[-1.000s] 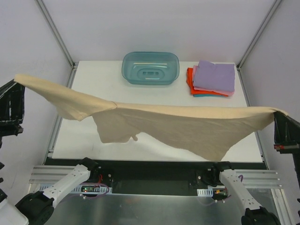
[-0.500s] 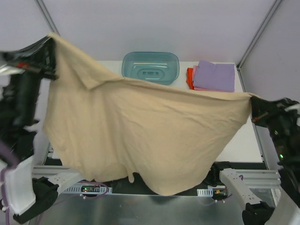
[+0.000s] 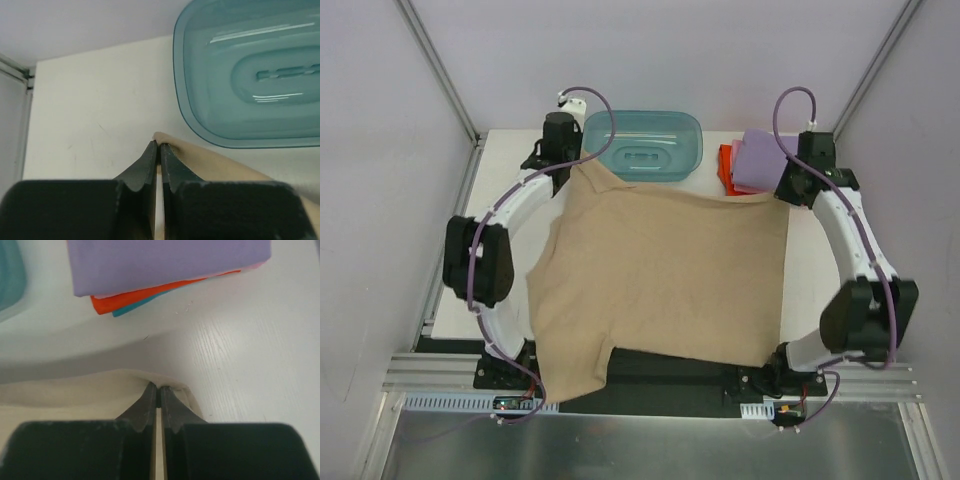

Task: Fold and stack the t-shirts
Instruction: Flatten out the tshirt, then fold the flattened tshirt in 1/3 of the way

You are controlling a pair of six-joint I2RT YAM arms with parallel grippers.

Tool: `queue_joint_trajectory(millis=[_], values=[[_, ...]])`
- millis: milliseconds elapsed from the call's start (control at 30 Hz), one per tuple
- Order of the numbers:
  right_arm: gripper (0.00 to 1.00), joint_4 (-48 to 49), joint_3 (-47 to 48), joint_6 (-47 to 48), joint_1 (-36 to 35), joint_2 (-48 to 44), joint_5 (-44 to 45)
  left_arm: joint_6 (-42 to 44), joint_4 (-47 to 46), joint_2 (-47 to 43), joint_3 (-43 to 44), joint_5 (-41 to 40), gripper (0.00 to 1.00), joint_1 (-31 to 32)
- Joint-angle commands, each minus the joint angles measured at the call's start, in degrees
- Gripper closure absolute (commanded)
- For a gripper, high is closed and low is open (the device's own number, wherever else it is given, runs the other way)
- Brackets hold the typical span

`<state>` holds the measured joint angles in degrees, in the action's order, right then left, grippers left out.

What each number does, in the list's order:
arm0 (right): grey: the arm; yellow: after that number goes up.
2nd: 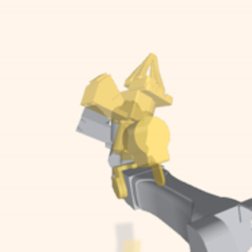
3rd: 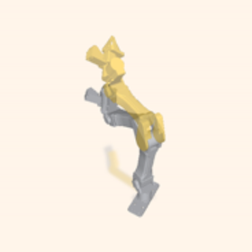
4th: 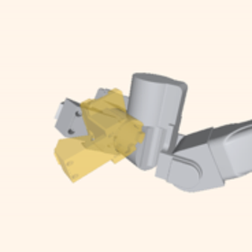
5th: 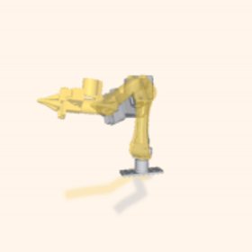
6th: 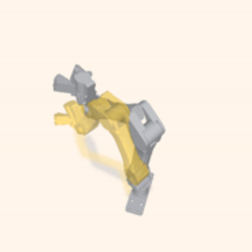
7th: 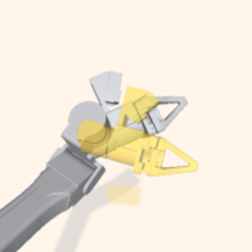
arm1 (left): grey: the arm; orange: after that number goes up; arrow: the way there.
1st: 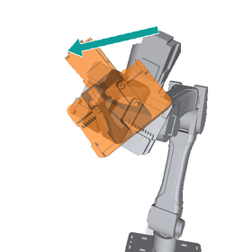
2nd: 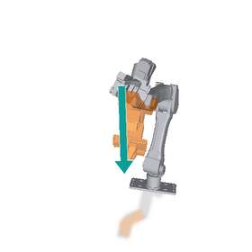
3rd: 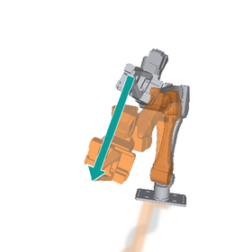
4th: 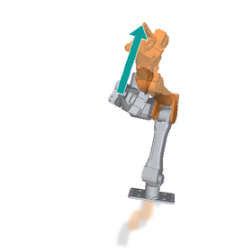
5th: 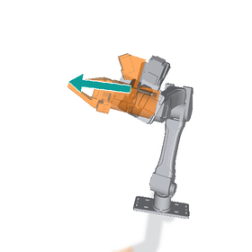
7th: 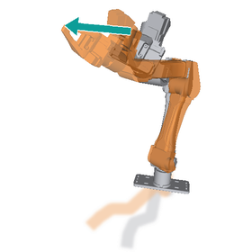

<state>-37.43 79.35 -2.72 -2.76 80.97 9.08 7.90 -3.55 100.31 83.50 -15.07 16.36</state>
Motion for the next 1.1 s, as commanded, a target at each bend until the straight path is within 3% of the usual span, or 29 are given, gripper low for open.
queue_joint_trajectory(millis=[0,133,367,900,1067], values=[[0.99,8.7,4.9,2.3,1.4,14.1,-4.0,-2.1,-9.0,7.7,4.7,0.3,1.00,-1.1],[0.99,8.8,9.3,2.3,1.3,22.4,-5.0,-4.0,-8.8,12.9,5.5,2.5,1.00,-1.2],[0.99,9.5,9.5,2.3,1.4,24.1,-5.0,-9.5,-8.8,11.5,0.3,3.6,1.00,-1.2],[0.99,2.7,10.7,4.6,2.4,19.6,0.2,-30.1,-5.7,-13.1,-23.3,-0.3,1.00,0.4],[0.99,1.3,11.3,4.7,2.7,19.2,-1.6,-32.7,1.0,-19.8,-26.4,-9.3,1.00,4.9]])
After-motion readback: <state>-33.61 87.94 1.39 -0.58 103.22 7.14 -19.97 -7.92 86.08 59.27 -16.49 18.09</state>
